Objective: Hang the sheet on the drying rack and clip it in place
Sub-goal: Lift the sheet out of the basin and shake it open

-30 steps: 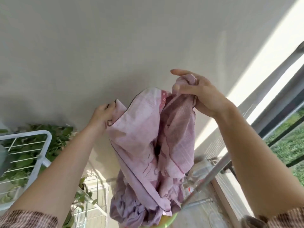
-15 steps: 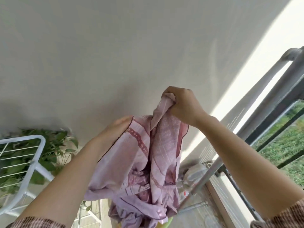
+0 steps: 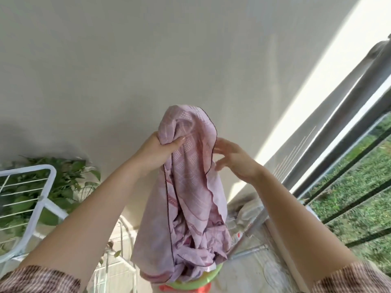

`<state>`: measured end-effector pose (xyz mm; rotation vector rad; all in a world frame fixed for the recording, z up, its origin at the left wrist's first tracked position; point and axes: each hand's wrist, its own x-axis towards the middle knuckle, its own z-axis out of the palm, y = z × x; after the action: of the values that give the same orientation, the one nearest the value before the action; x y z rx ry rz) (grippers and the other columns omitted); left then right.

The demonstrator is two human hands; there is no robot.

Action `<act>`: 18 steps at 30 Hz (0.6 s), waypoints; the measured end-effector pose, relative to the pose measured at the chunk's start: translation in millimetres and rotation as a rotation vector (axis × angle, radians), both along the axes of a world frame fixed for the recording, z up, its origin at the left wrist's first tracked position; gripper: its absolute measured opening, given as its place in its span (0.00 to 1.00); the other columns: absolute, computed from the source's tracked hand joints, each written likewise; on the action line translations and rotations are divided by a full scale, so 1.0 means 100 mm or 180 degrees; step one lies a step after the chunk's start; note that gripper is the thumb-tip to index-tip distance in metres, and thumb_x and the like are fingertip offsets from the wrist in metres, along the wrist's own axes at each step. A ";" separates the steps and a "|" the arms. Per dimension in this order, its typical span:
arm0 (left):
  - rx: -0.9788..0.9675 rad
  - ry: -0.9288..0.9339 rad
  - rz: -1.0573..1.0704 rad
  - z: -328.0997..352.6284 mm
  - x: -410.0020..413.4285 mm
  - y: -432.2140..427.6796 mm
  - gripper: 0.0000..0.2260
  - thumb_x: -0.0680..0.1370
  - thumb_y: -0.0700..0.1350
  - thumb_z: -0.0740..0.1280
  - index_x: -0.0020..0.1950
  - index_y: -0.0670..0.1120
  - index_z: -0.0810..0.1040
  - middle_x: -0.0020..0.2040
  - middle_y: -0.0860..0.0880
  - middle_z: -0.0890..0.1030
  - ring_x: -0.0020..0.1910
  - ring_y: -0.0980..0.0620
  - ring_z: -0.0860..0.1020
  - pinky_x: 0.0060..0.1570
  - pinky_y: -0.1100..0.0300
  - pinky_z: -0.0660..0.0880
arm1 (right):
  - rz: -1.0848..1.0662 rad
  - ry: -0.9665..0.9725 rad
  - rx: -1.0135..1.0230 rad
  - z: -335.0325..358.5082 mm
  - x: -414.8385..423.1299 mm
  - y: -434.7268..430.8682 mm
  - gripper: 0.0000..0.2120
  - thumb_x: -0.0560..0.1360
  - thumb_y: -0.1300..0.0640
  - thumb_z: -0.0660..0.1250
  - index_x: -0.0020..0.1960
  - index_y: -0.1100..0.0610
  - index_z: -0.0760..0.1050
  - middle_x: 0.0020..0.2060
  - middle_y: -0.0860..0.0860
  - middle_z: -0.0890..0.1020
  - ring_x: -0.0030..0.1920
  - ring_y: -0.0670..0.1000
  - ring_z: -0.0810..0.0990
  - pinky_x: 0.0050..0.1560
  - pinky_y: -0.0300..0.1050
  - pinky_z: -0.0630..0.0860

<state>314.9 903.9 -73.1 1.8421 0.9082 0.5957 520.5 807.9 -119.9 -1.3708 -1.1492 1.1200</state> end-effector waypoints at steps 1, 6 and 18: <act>-0.0097 -0.0192 0.0001 0.06 0.00 -0.02 0.06 0.76 0.50 0.67 0.46 0.50 0.82 0.46 0.46 0.85 0.48 0.51 0.83 0.54 0.56 0.77 | -0.0012 -0.0253 -0.0362 -0.22 -0.01 -0.04 0.34 0.56 0.66 0.69 0.63 0.57 0.75 0.60 0.52 0.79 0.63 0.56 0.75 0.63 0.53 0.72; -0.0498 -0.1143 0.0055 0.38 -0.01 -0.10 0.09 0.78 0.37 0.64 0.42 0.49 0.80 0.35 0.57 0.84 0.37 0.62 0.82 0.38 0.68 0.77 | -0.0550 -0.1214 -0.1549 -1.04 -0.21 -0.16 0.18 0.72 0.58 0.72 0.60 0.60 0.77 0.47 0.53 0.81 0.48 0.53 0.78 0.45 0.41 0.71; -0.0069 -0.0133 0.0549 0.42 -0.38 0.36 0.18 0.66 0.39 0.75 0.54 0.46 0.77 0.43 0.52 0.82 0.46 0.49 0.80 0.43 0.61 0.75 | -0.1177 -0.0591 0.0512 0.85 -0.07 0.22 0.15 0.63 0.80 0.56 0.41 0.68 0.75 0.34 0.60 0.79 0.36 0.55 0.81 0.43 0.56 0.83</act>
<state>277.2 939.6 -30.9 1.7369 1.0485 0.7252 513.2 830.0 -34.8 -1.5069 -1.0358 0.6350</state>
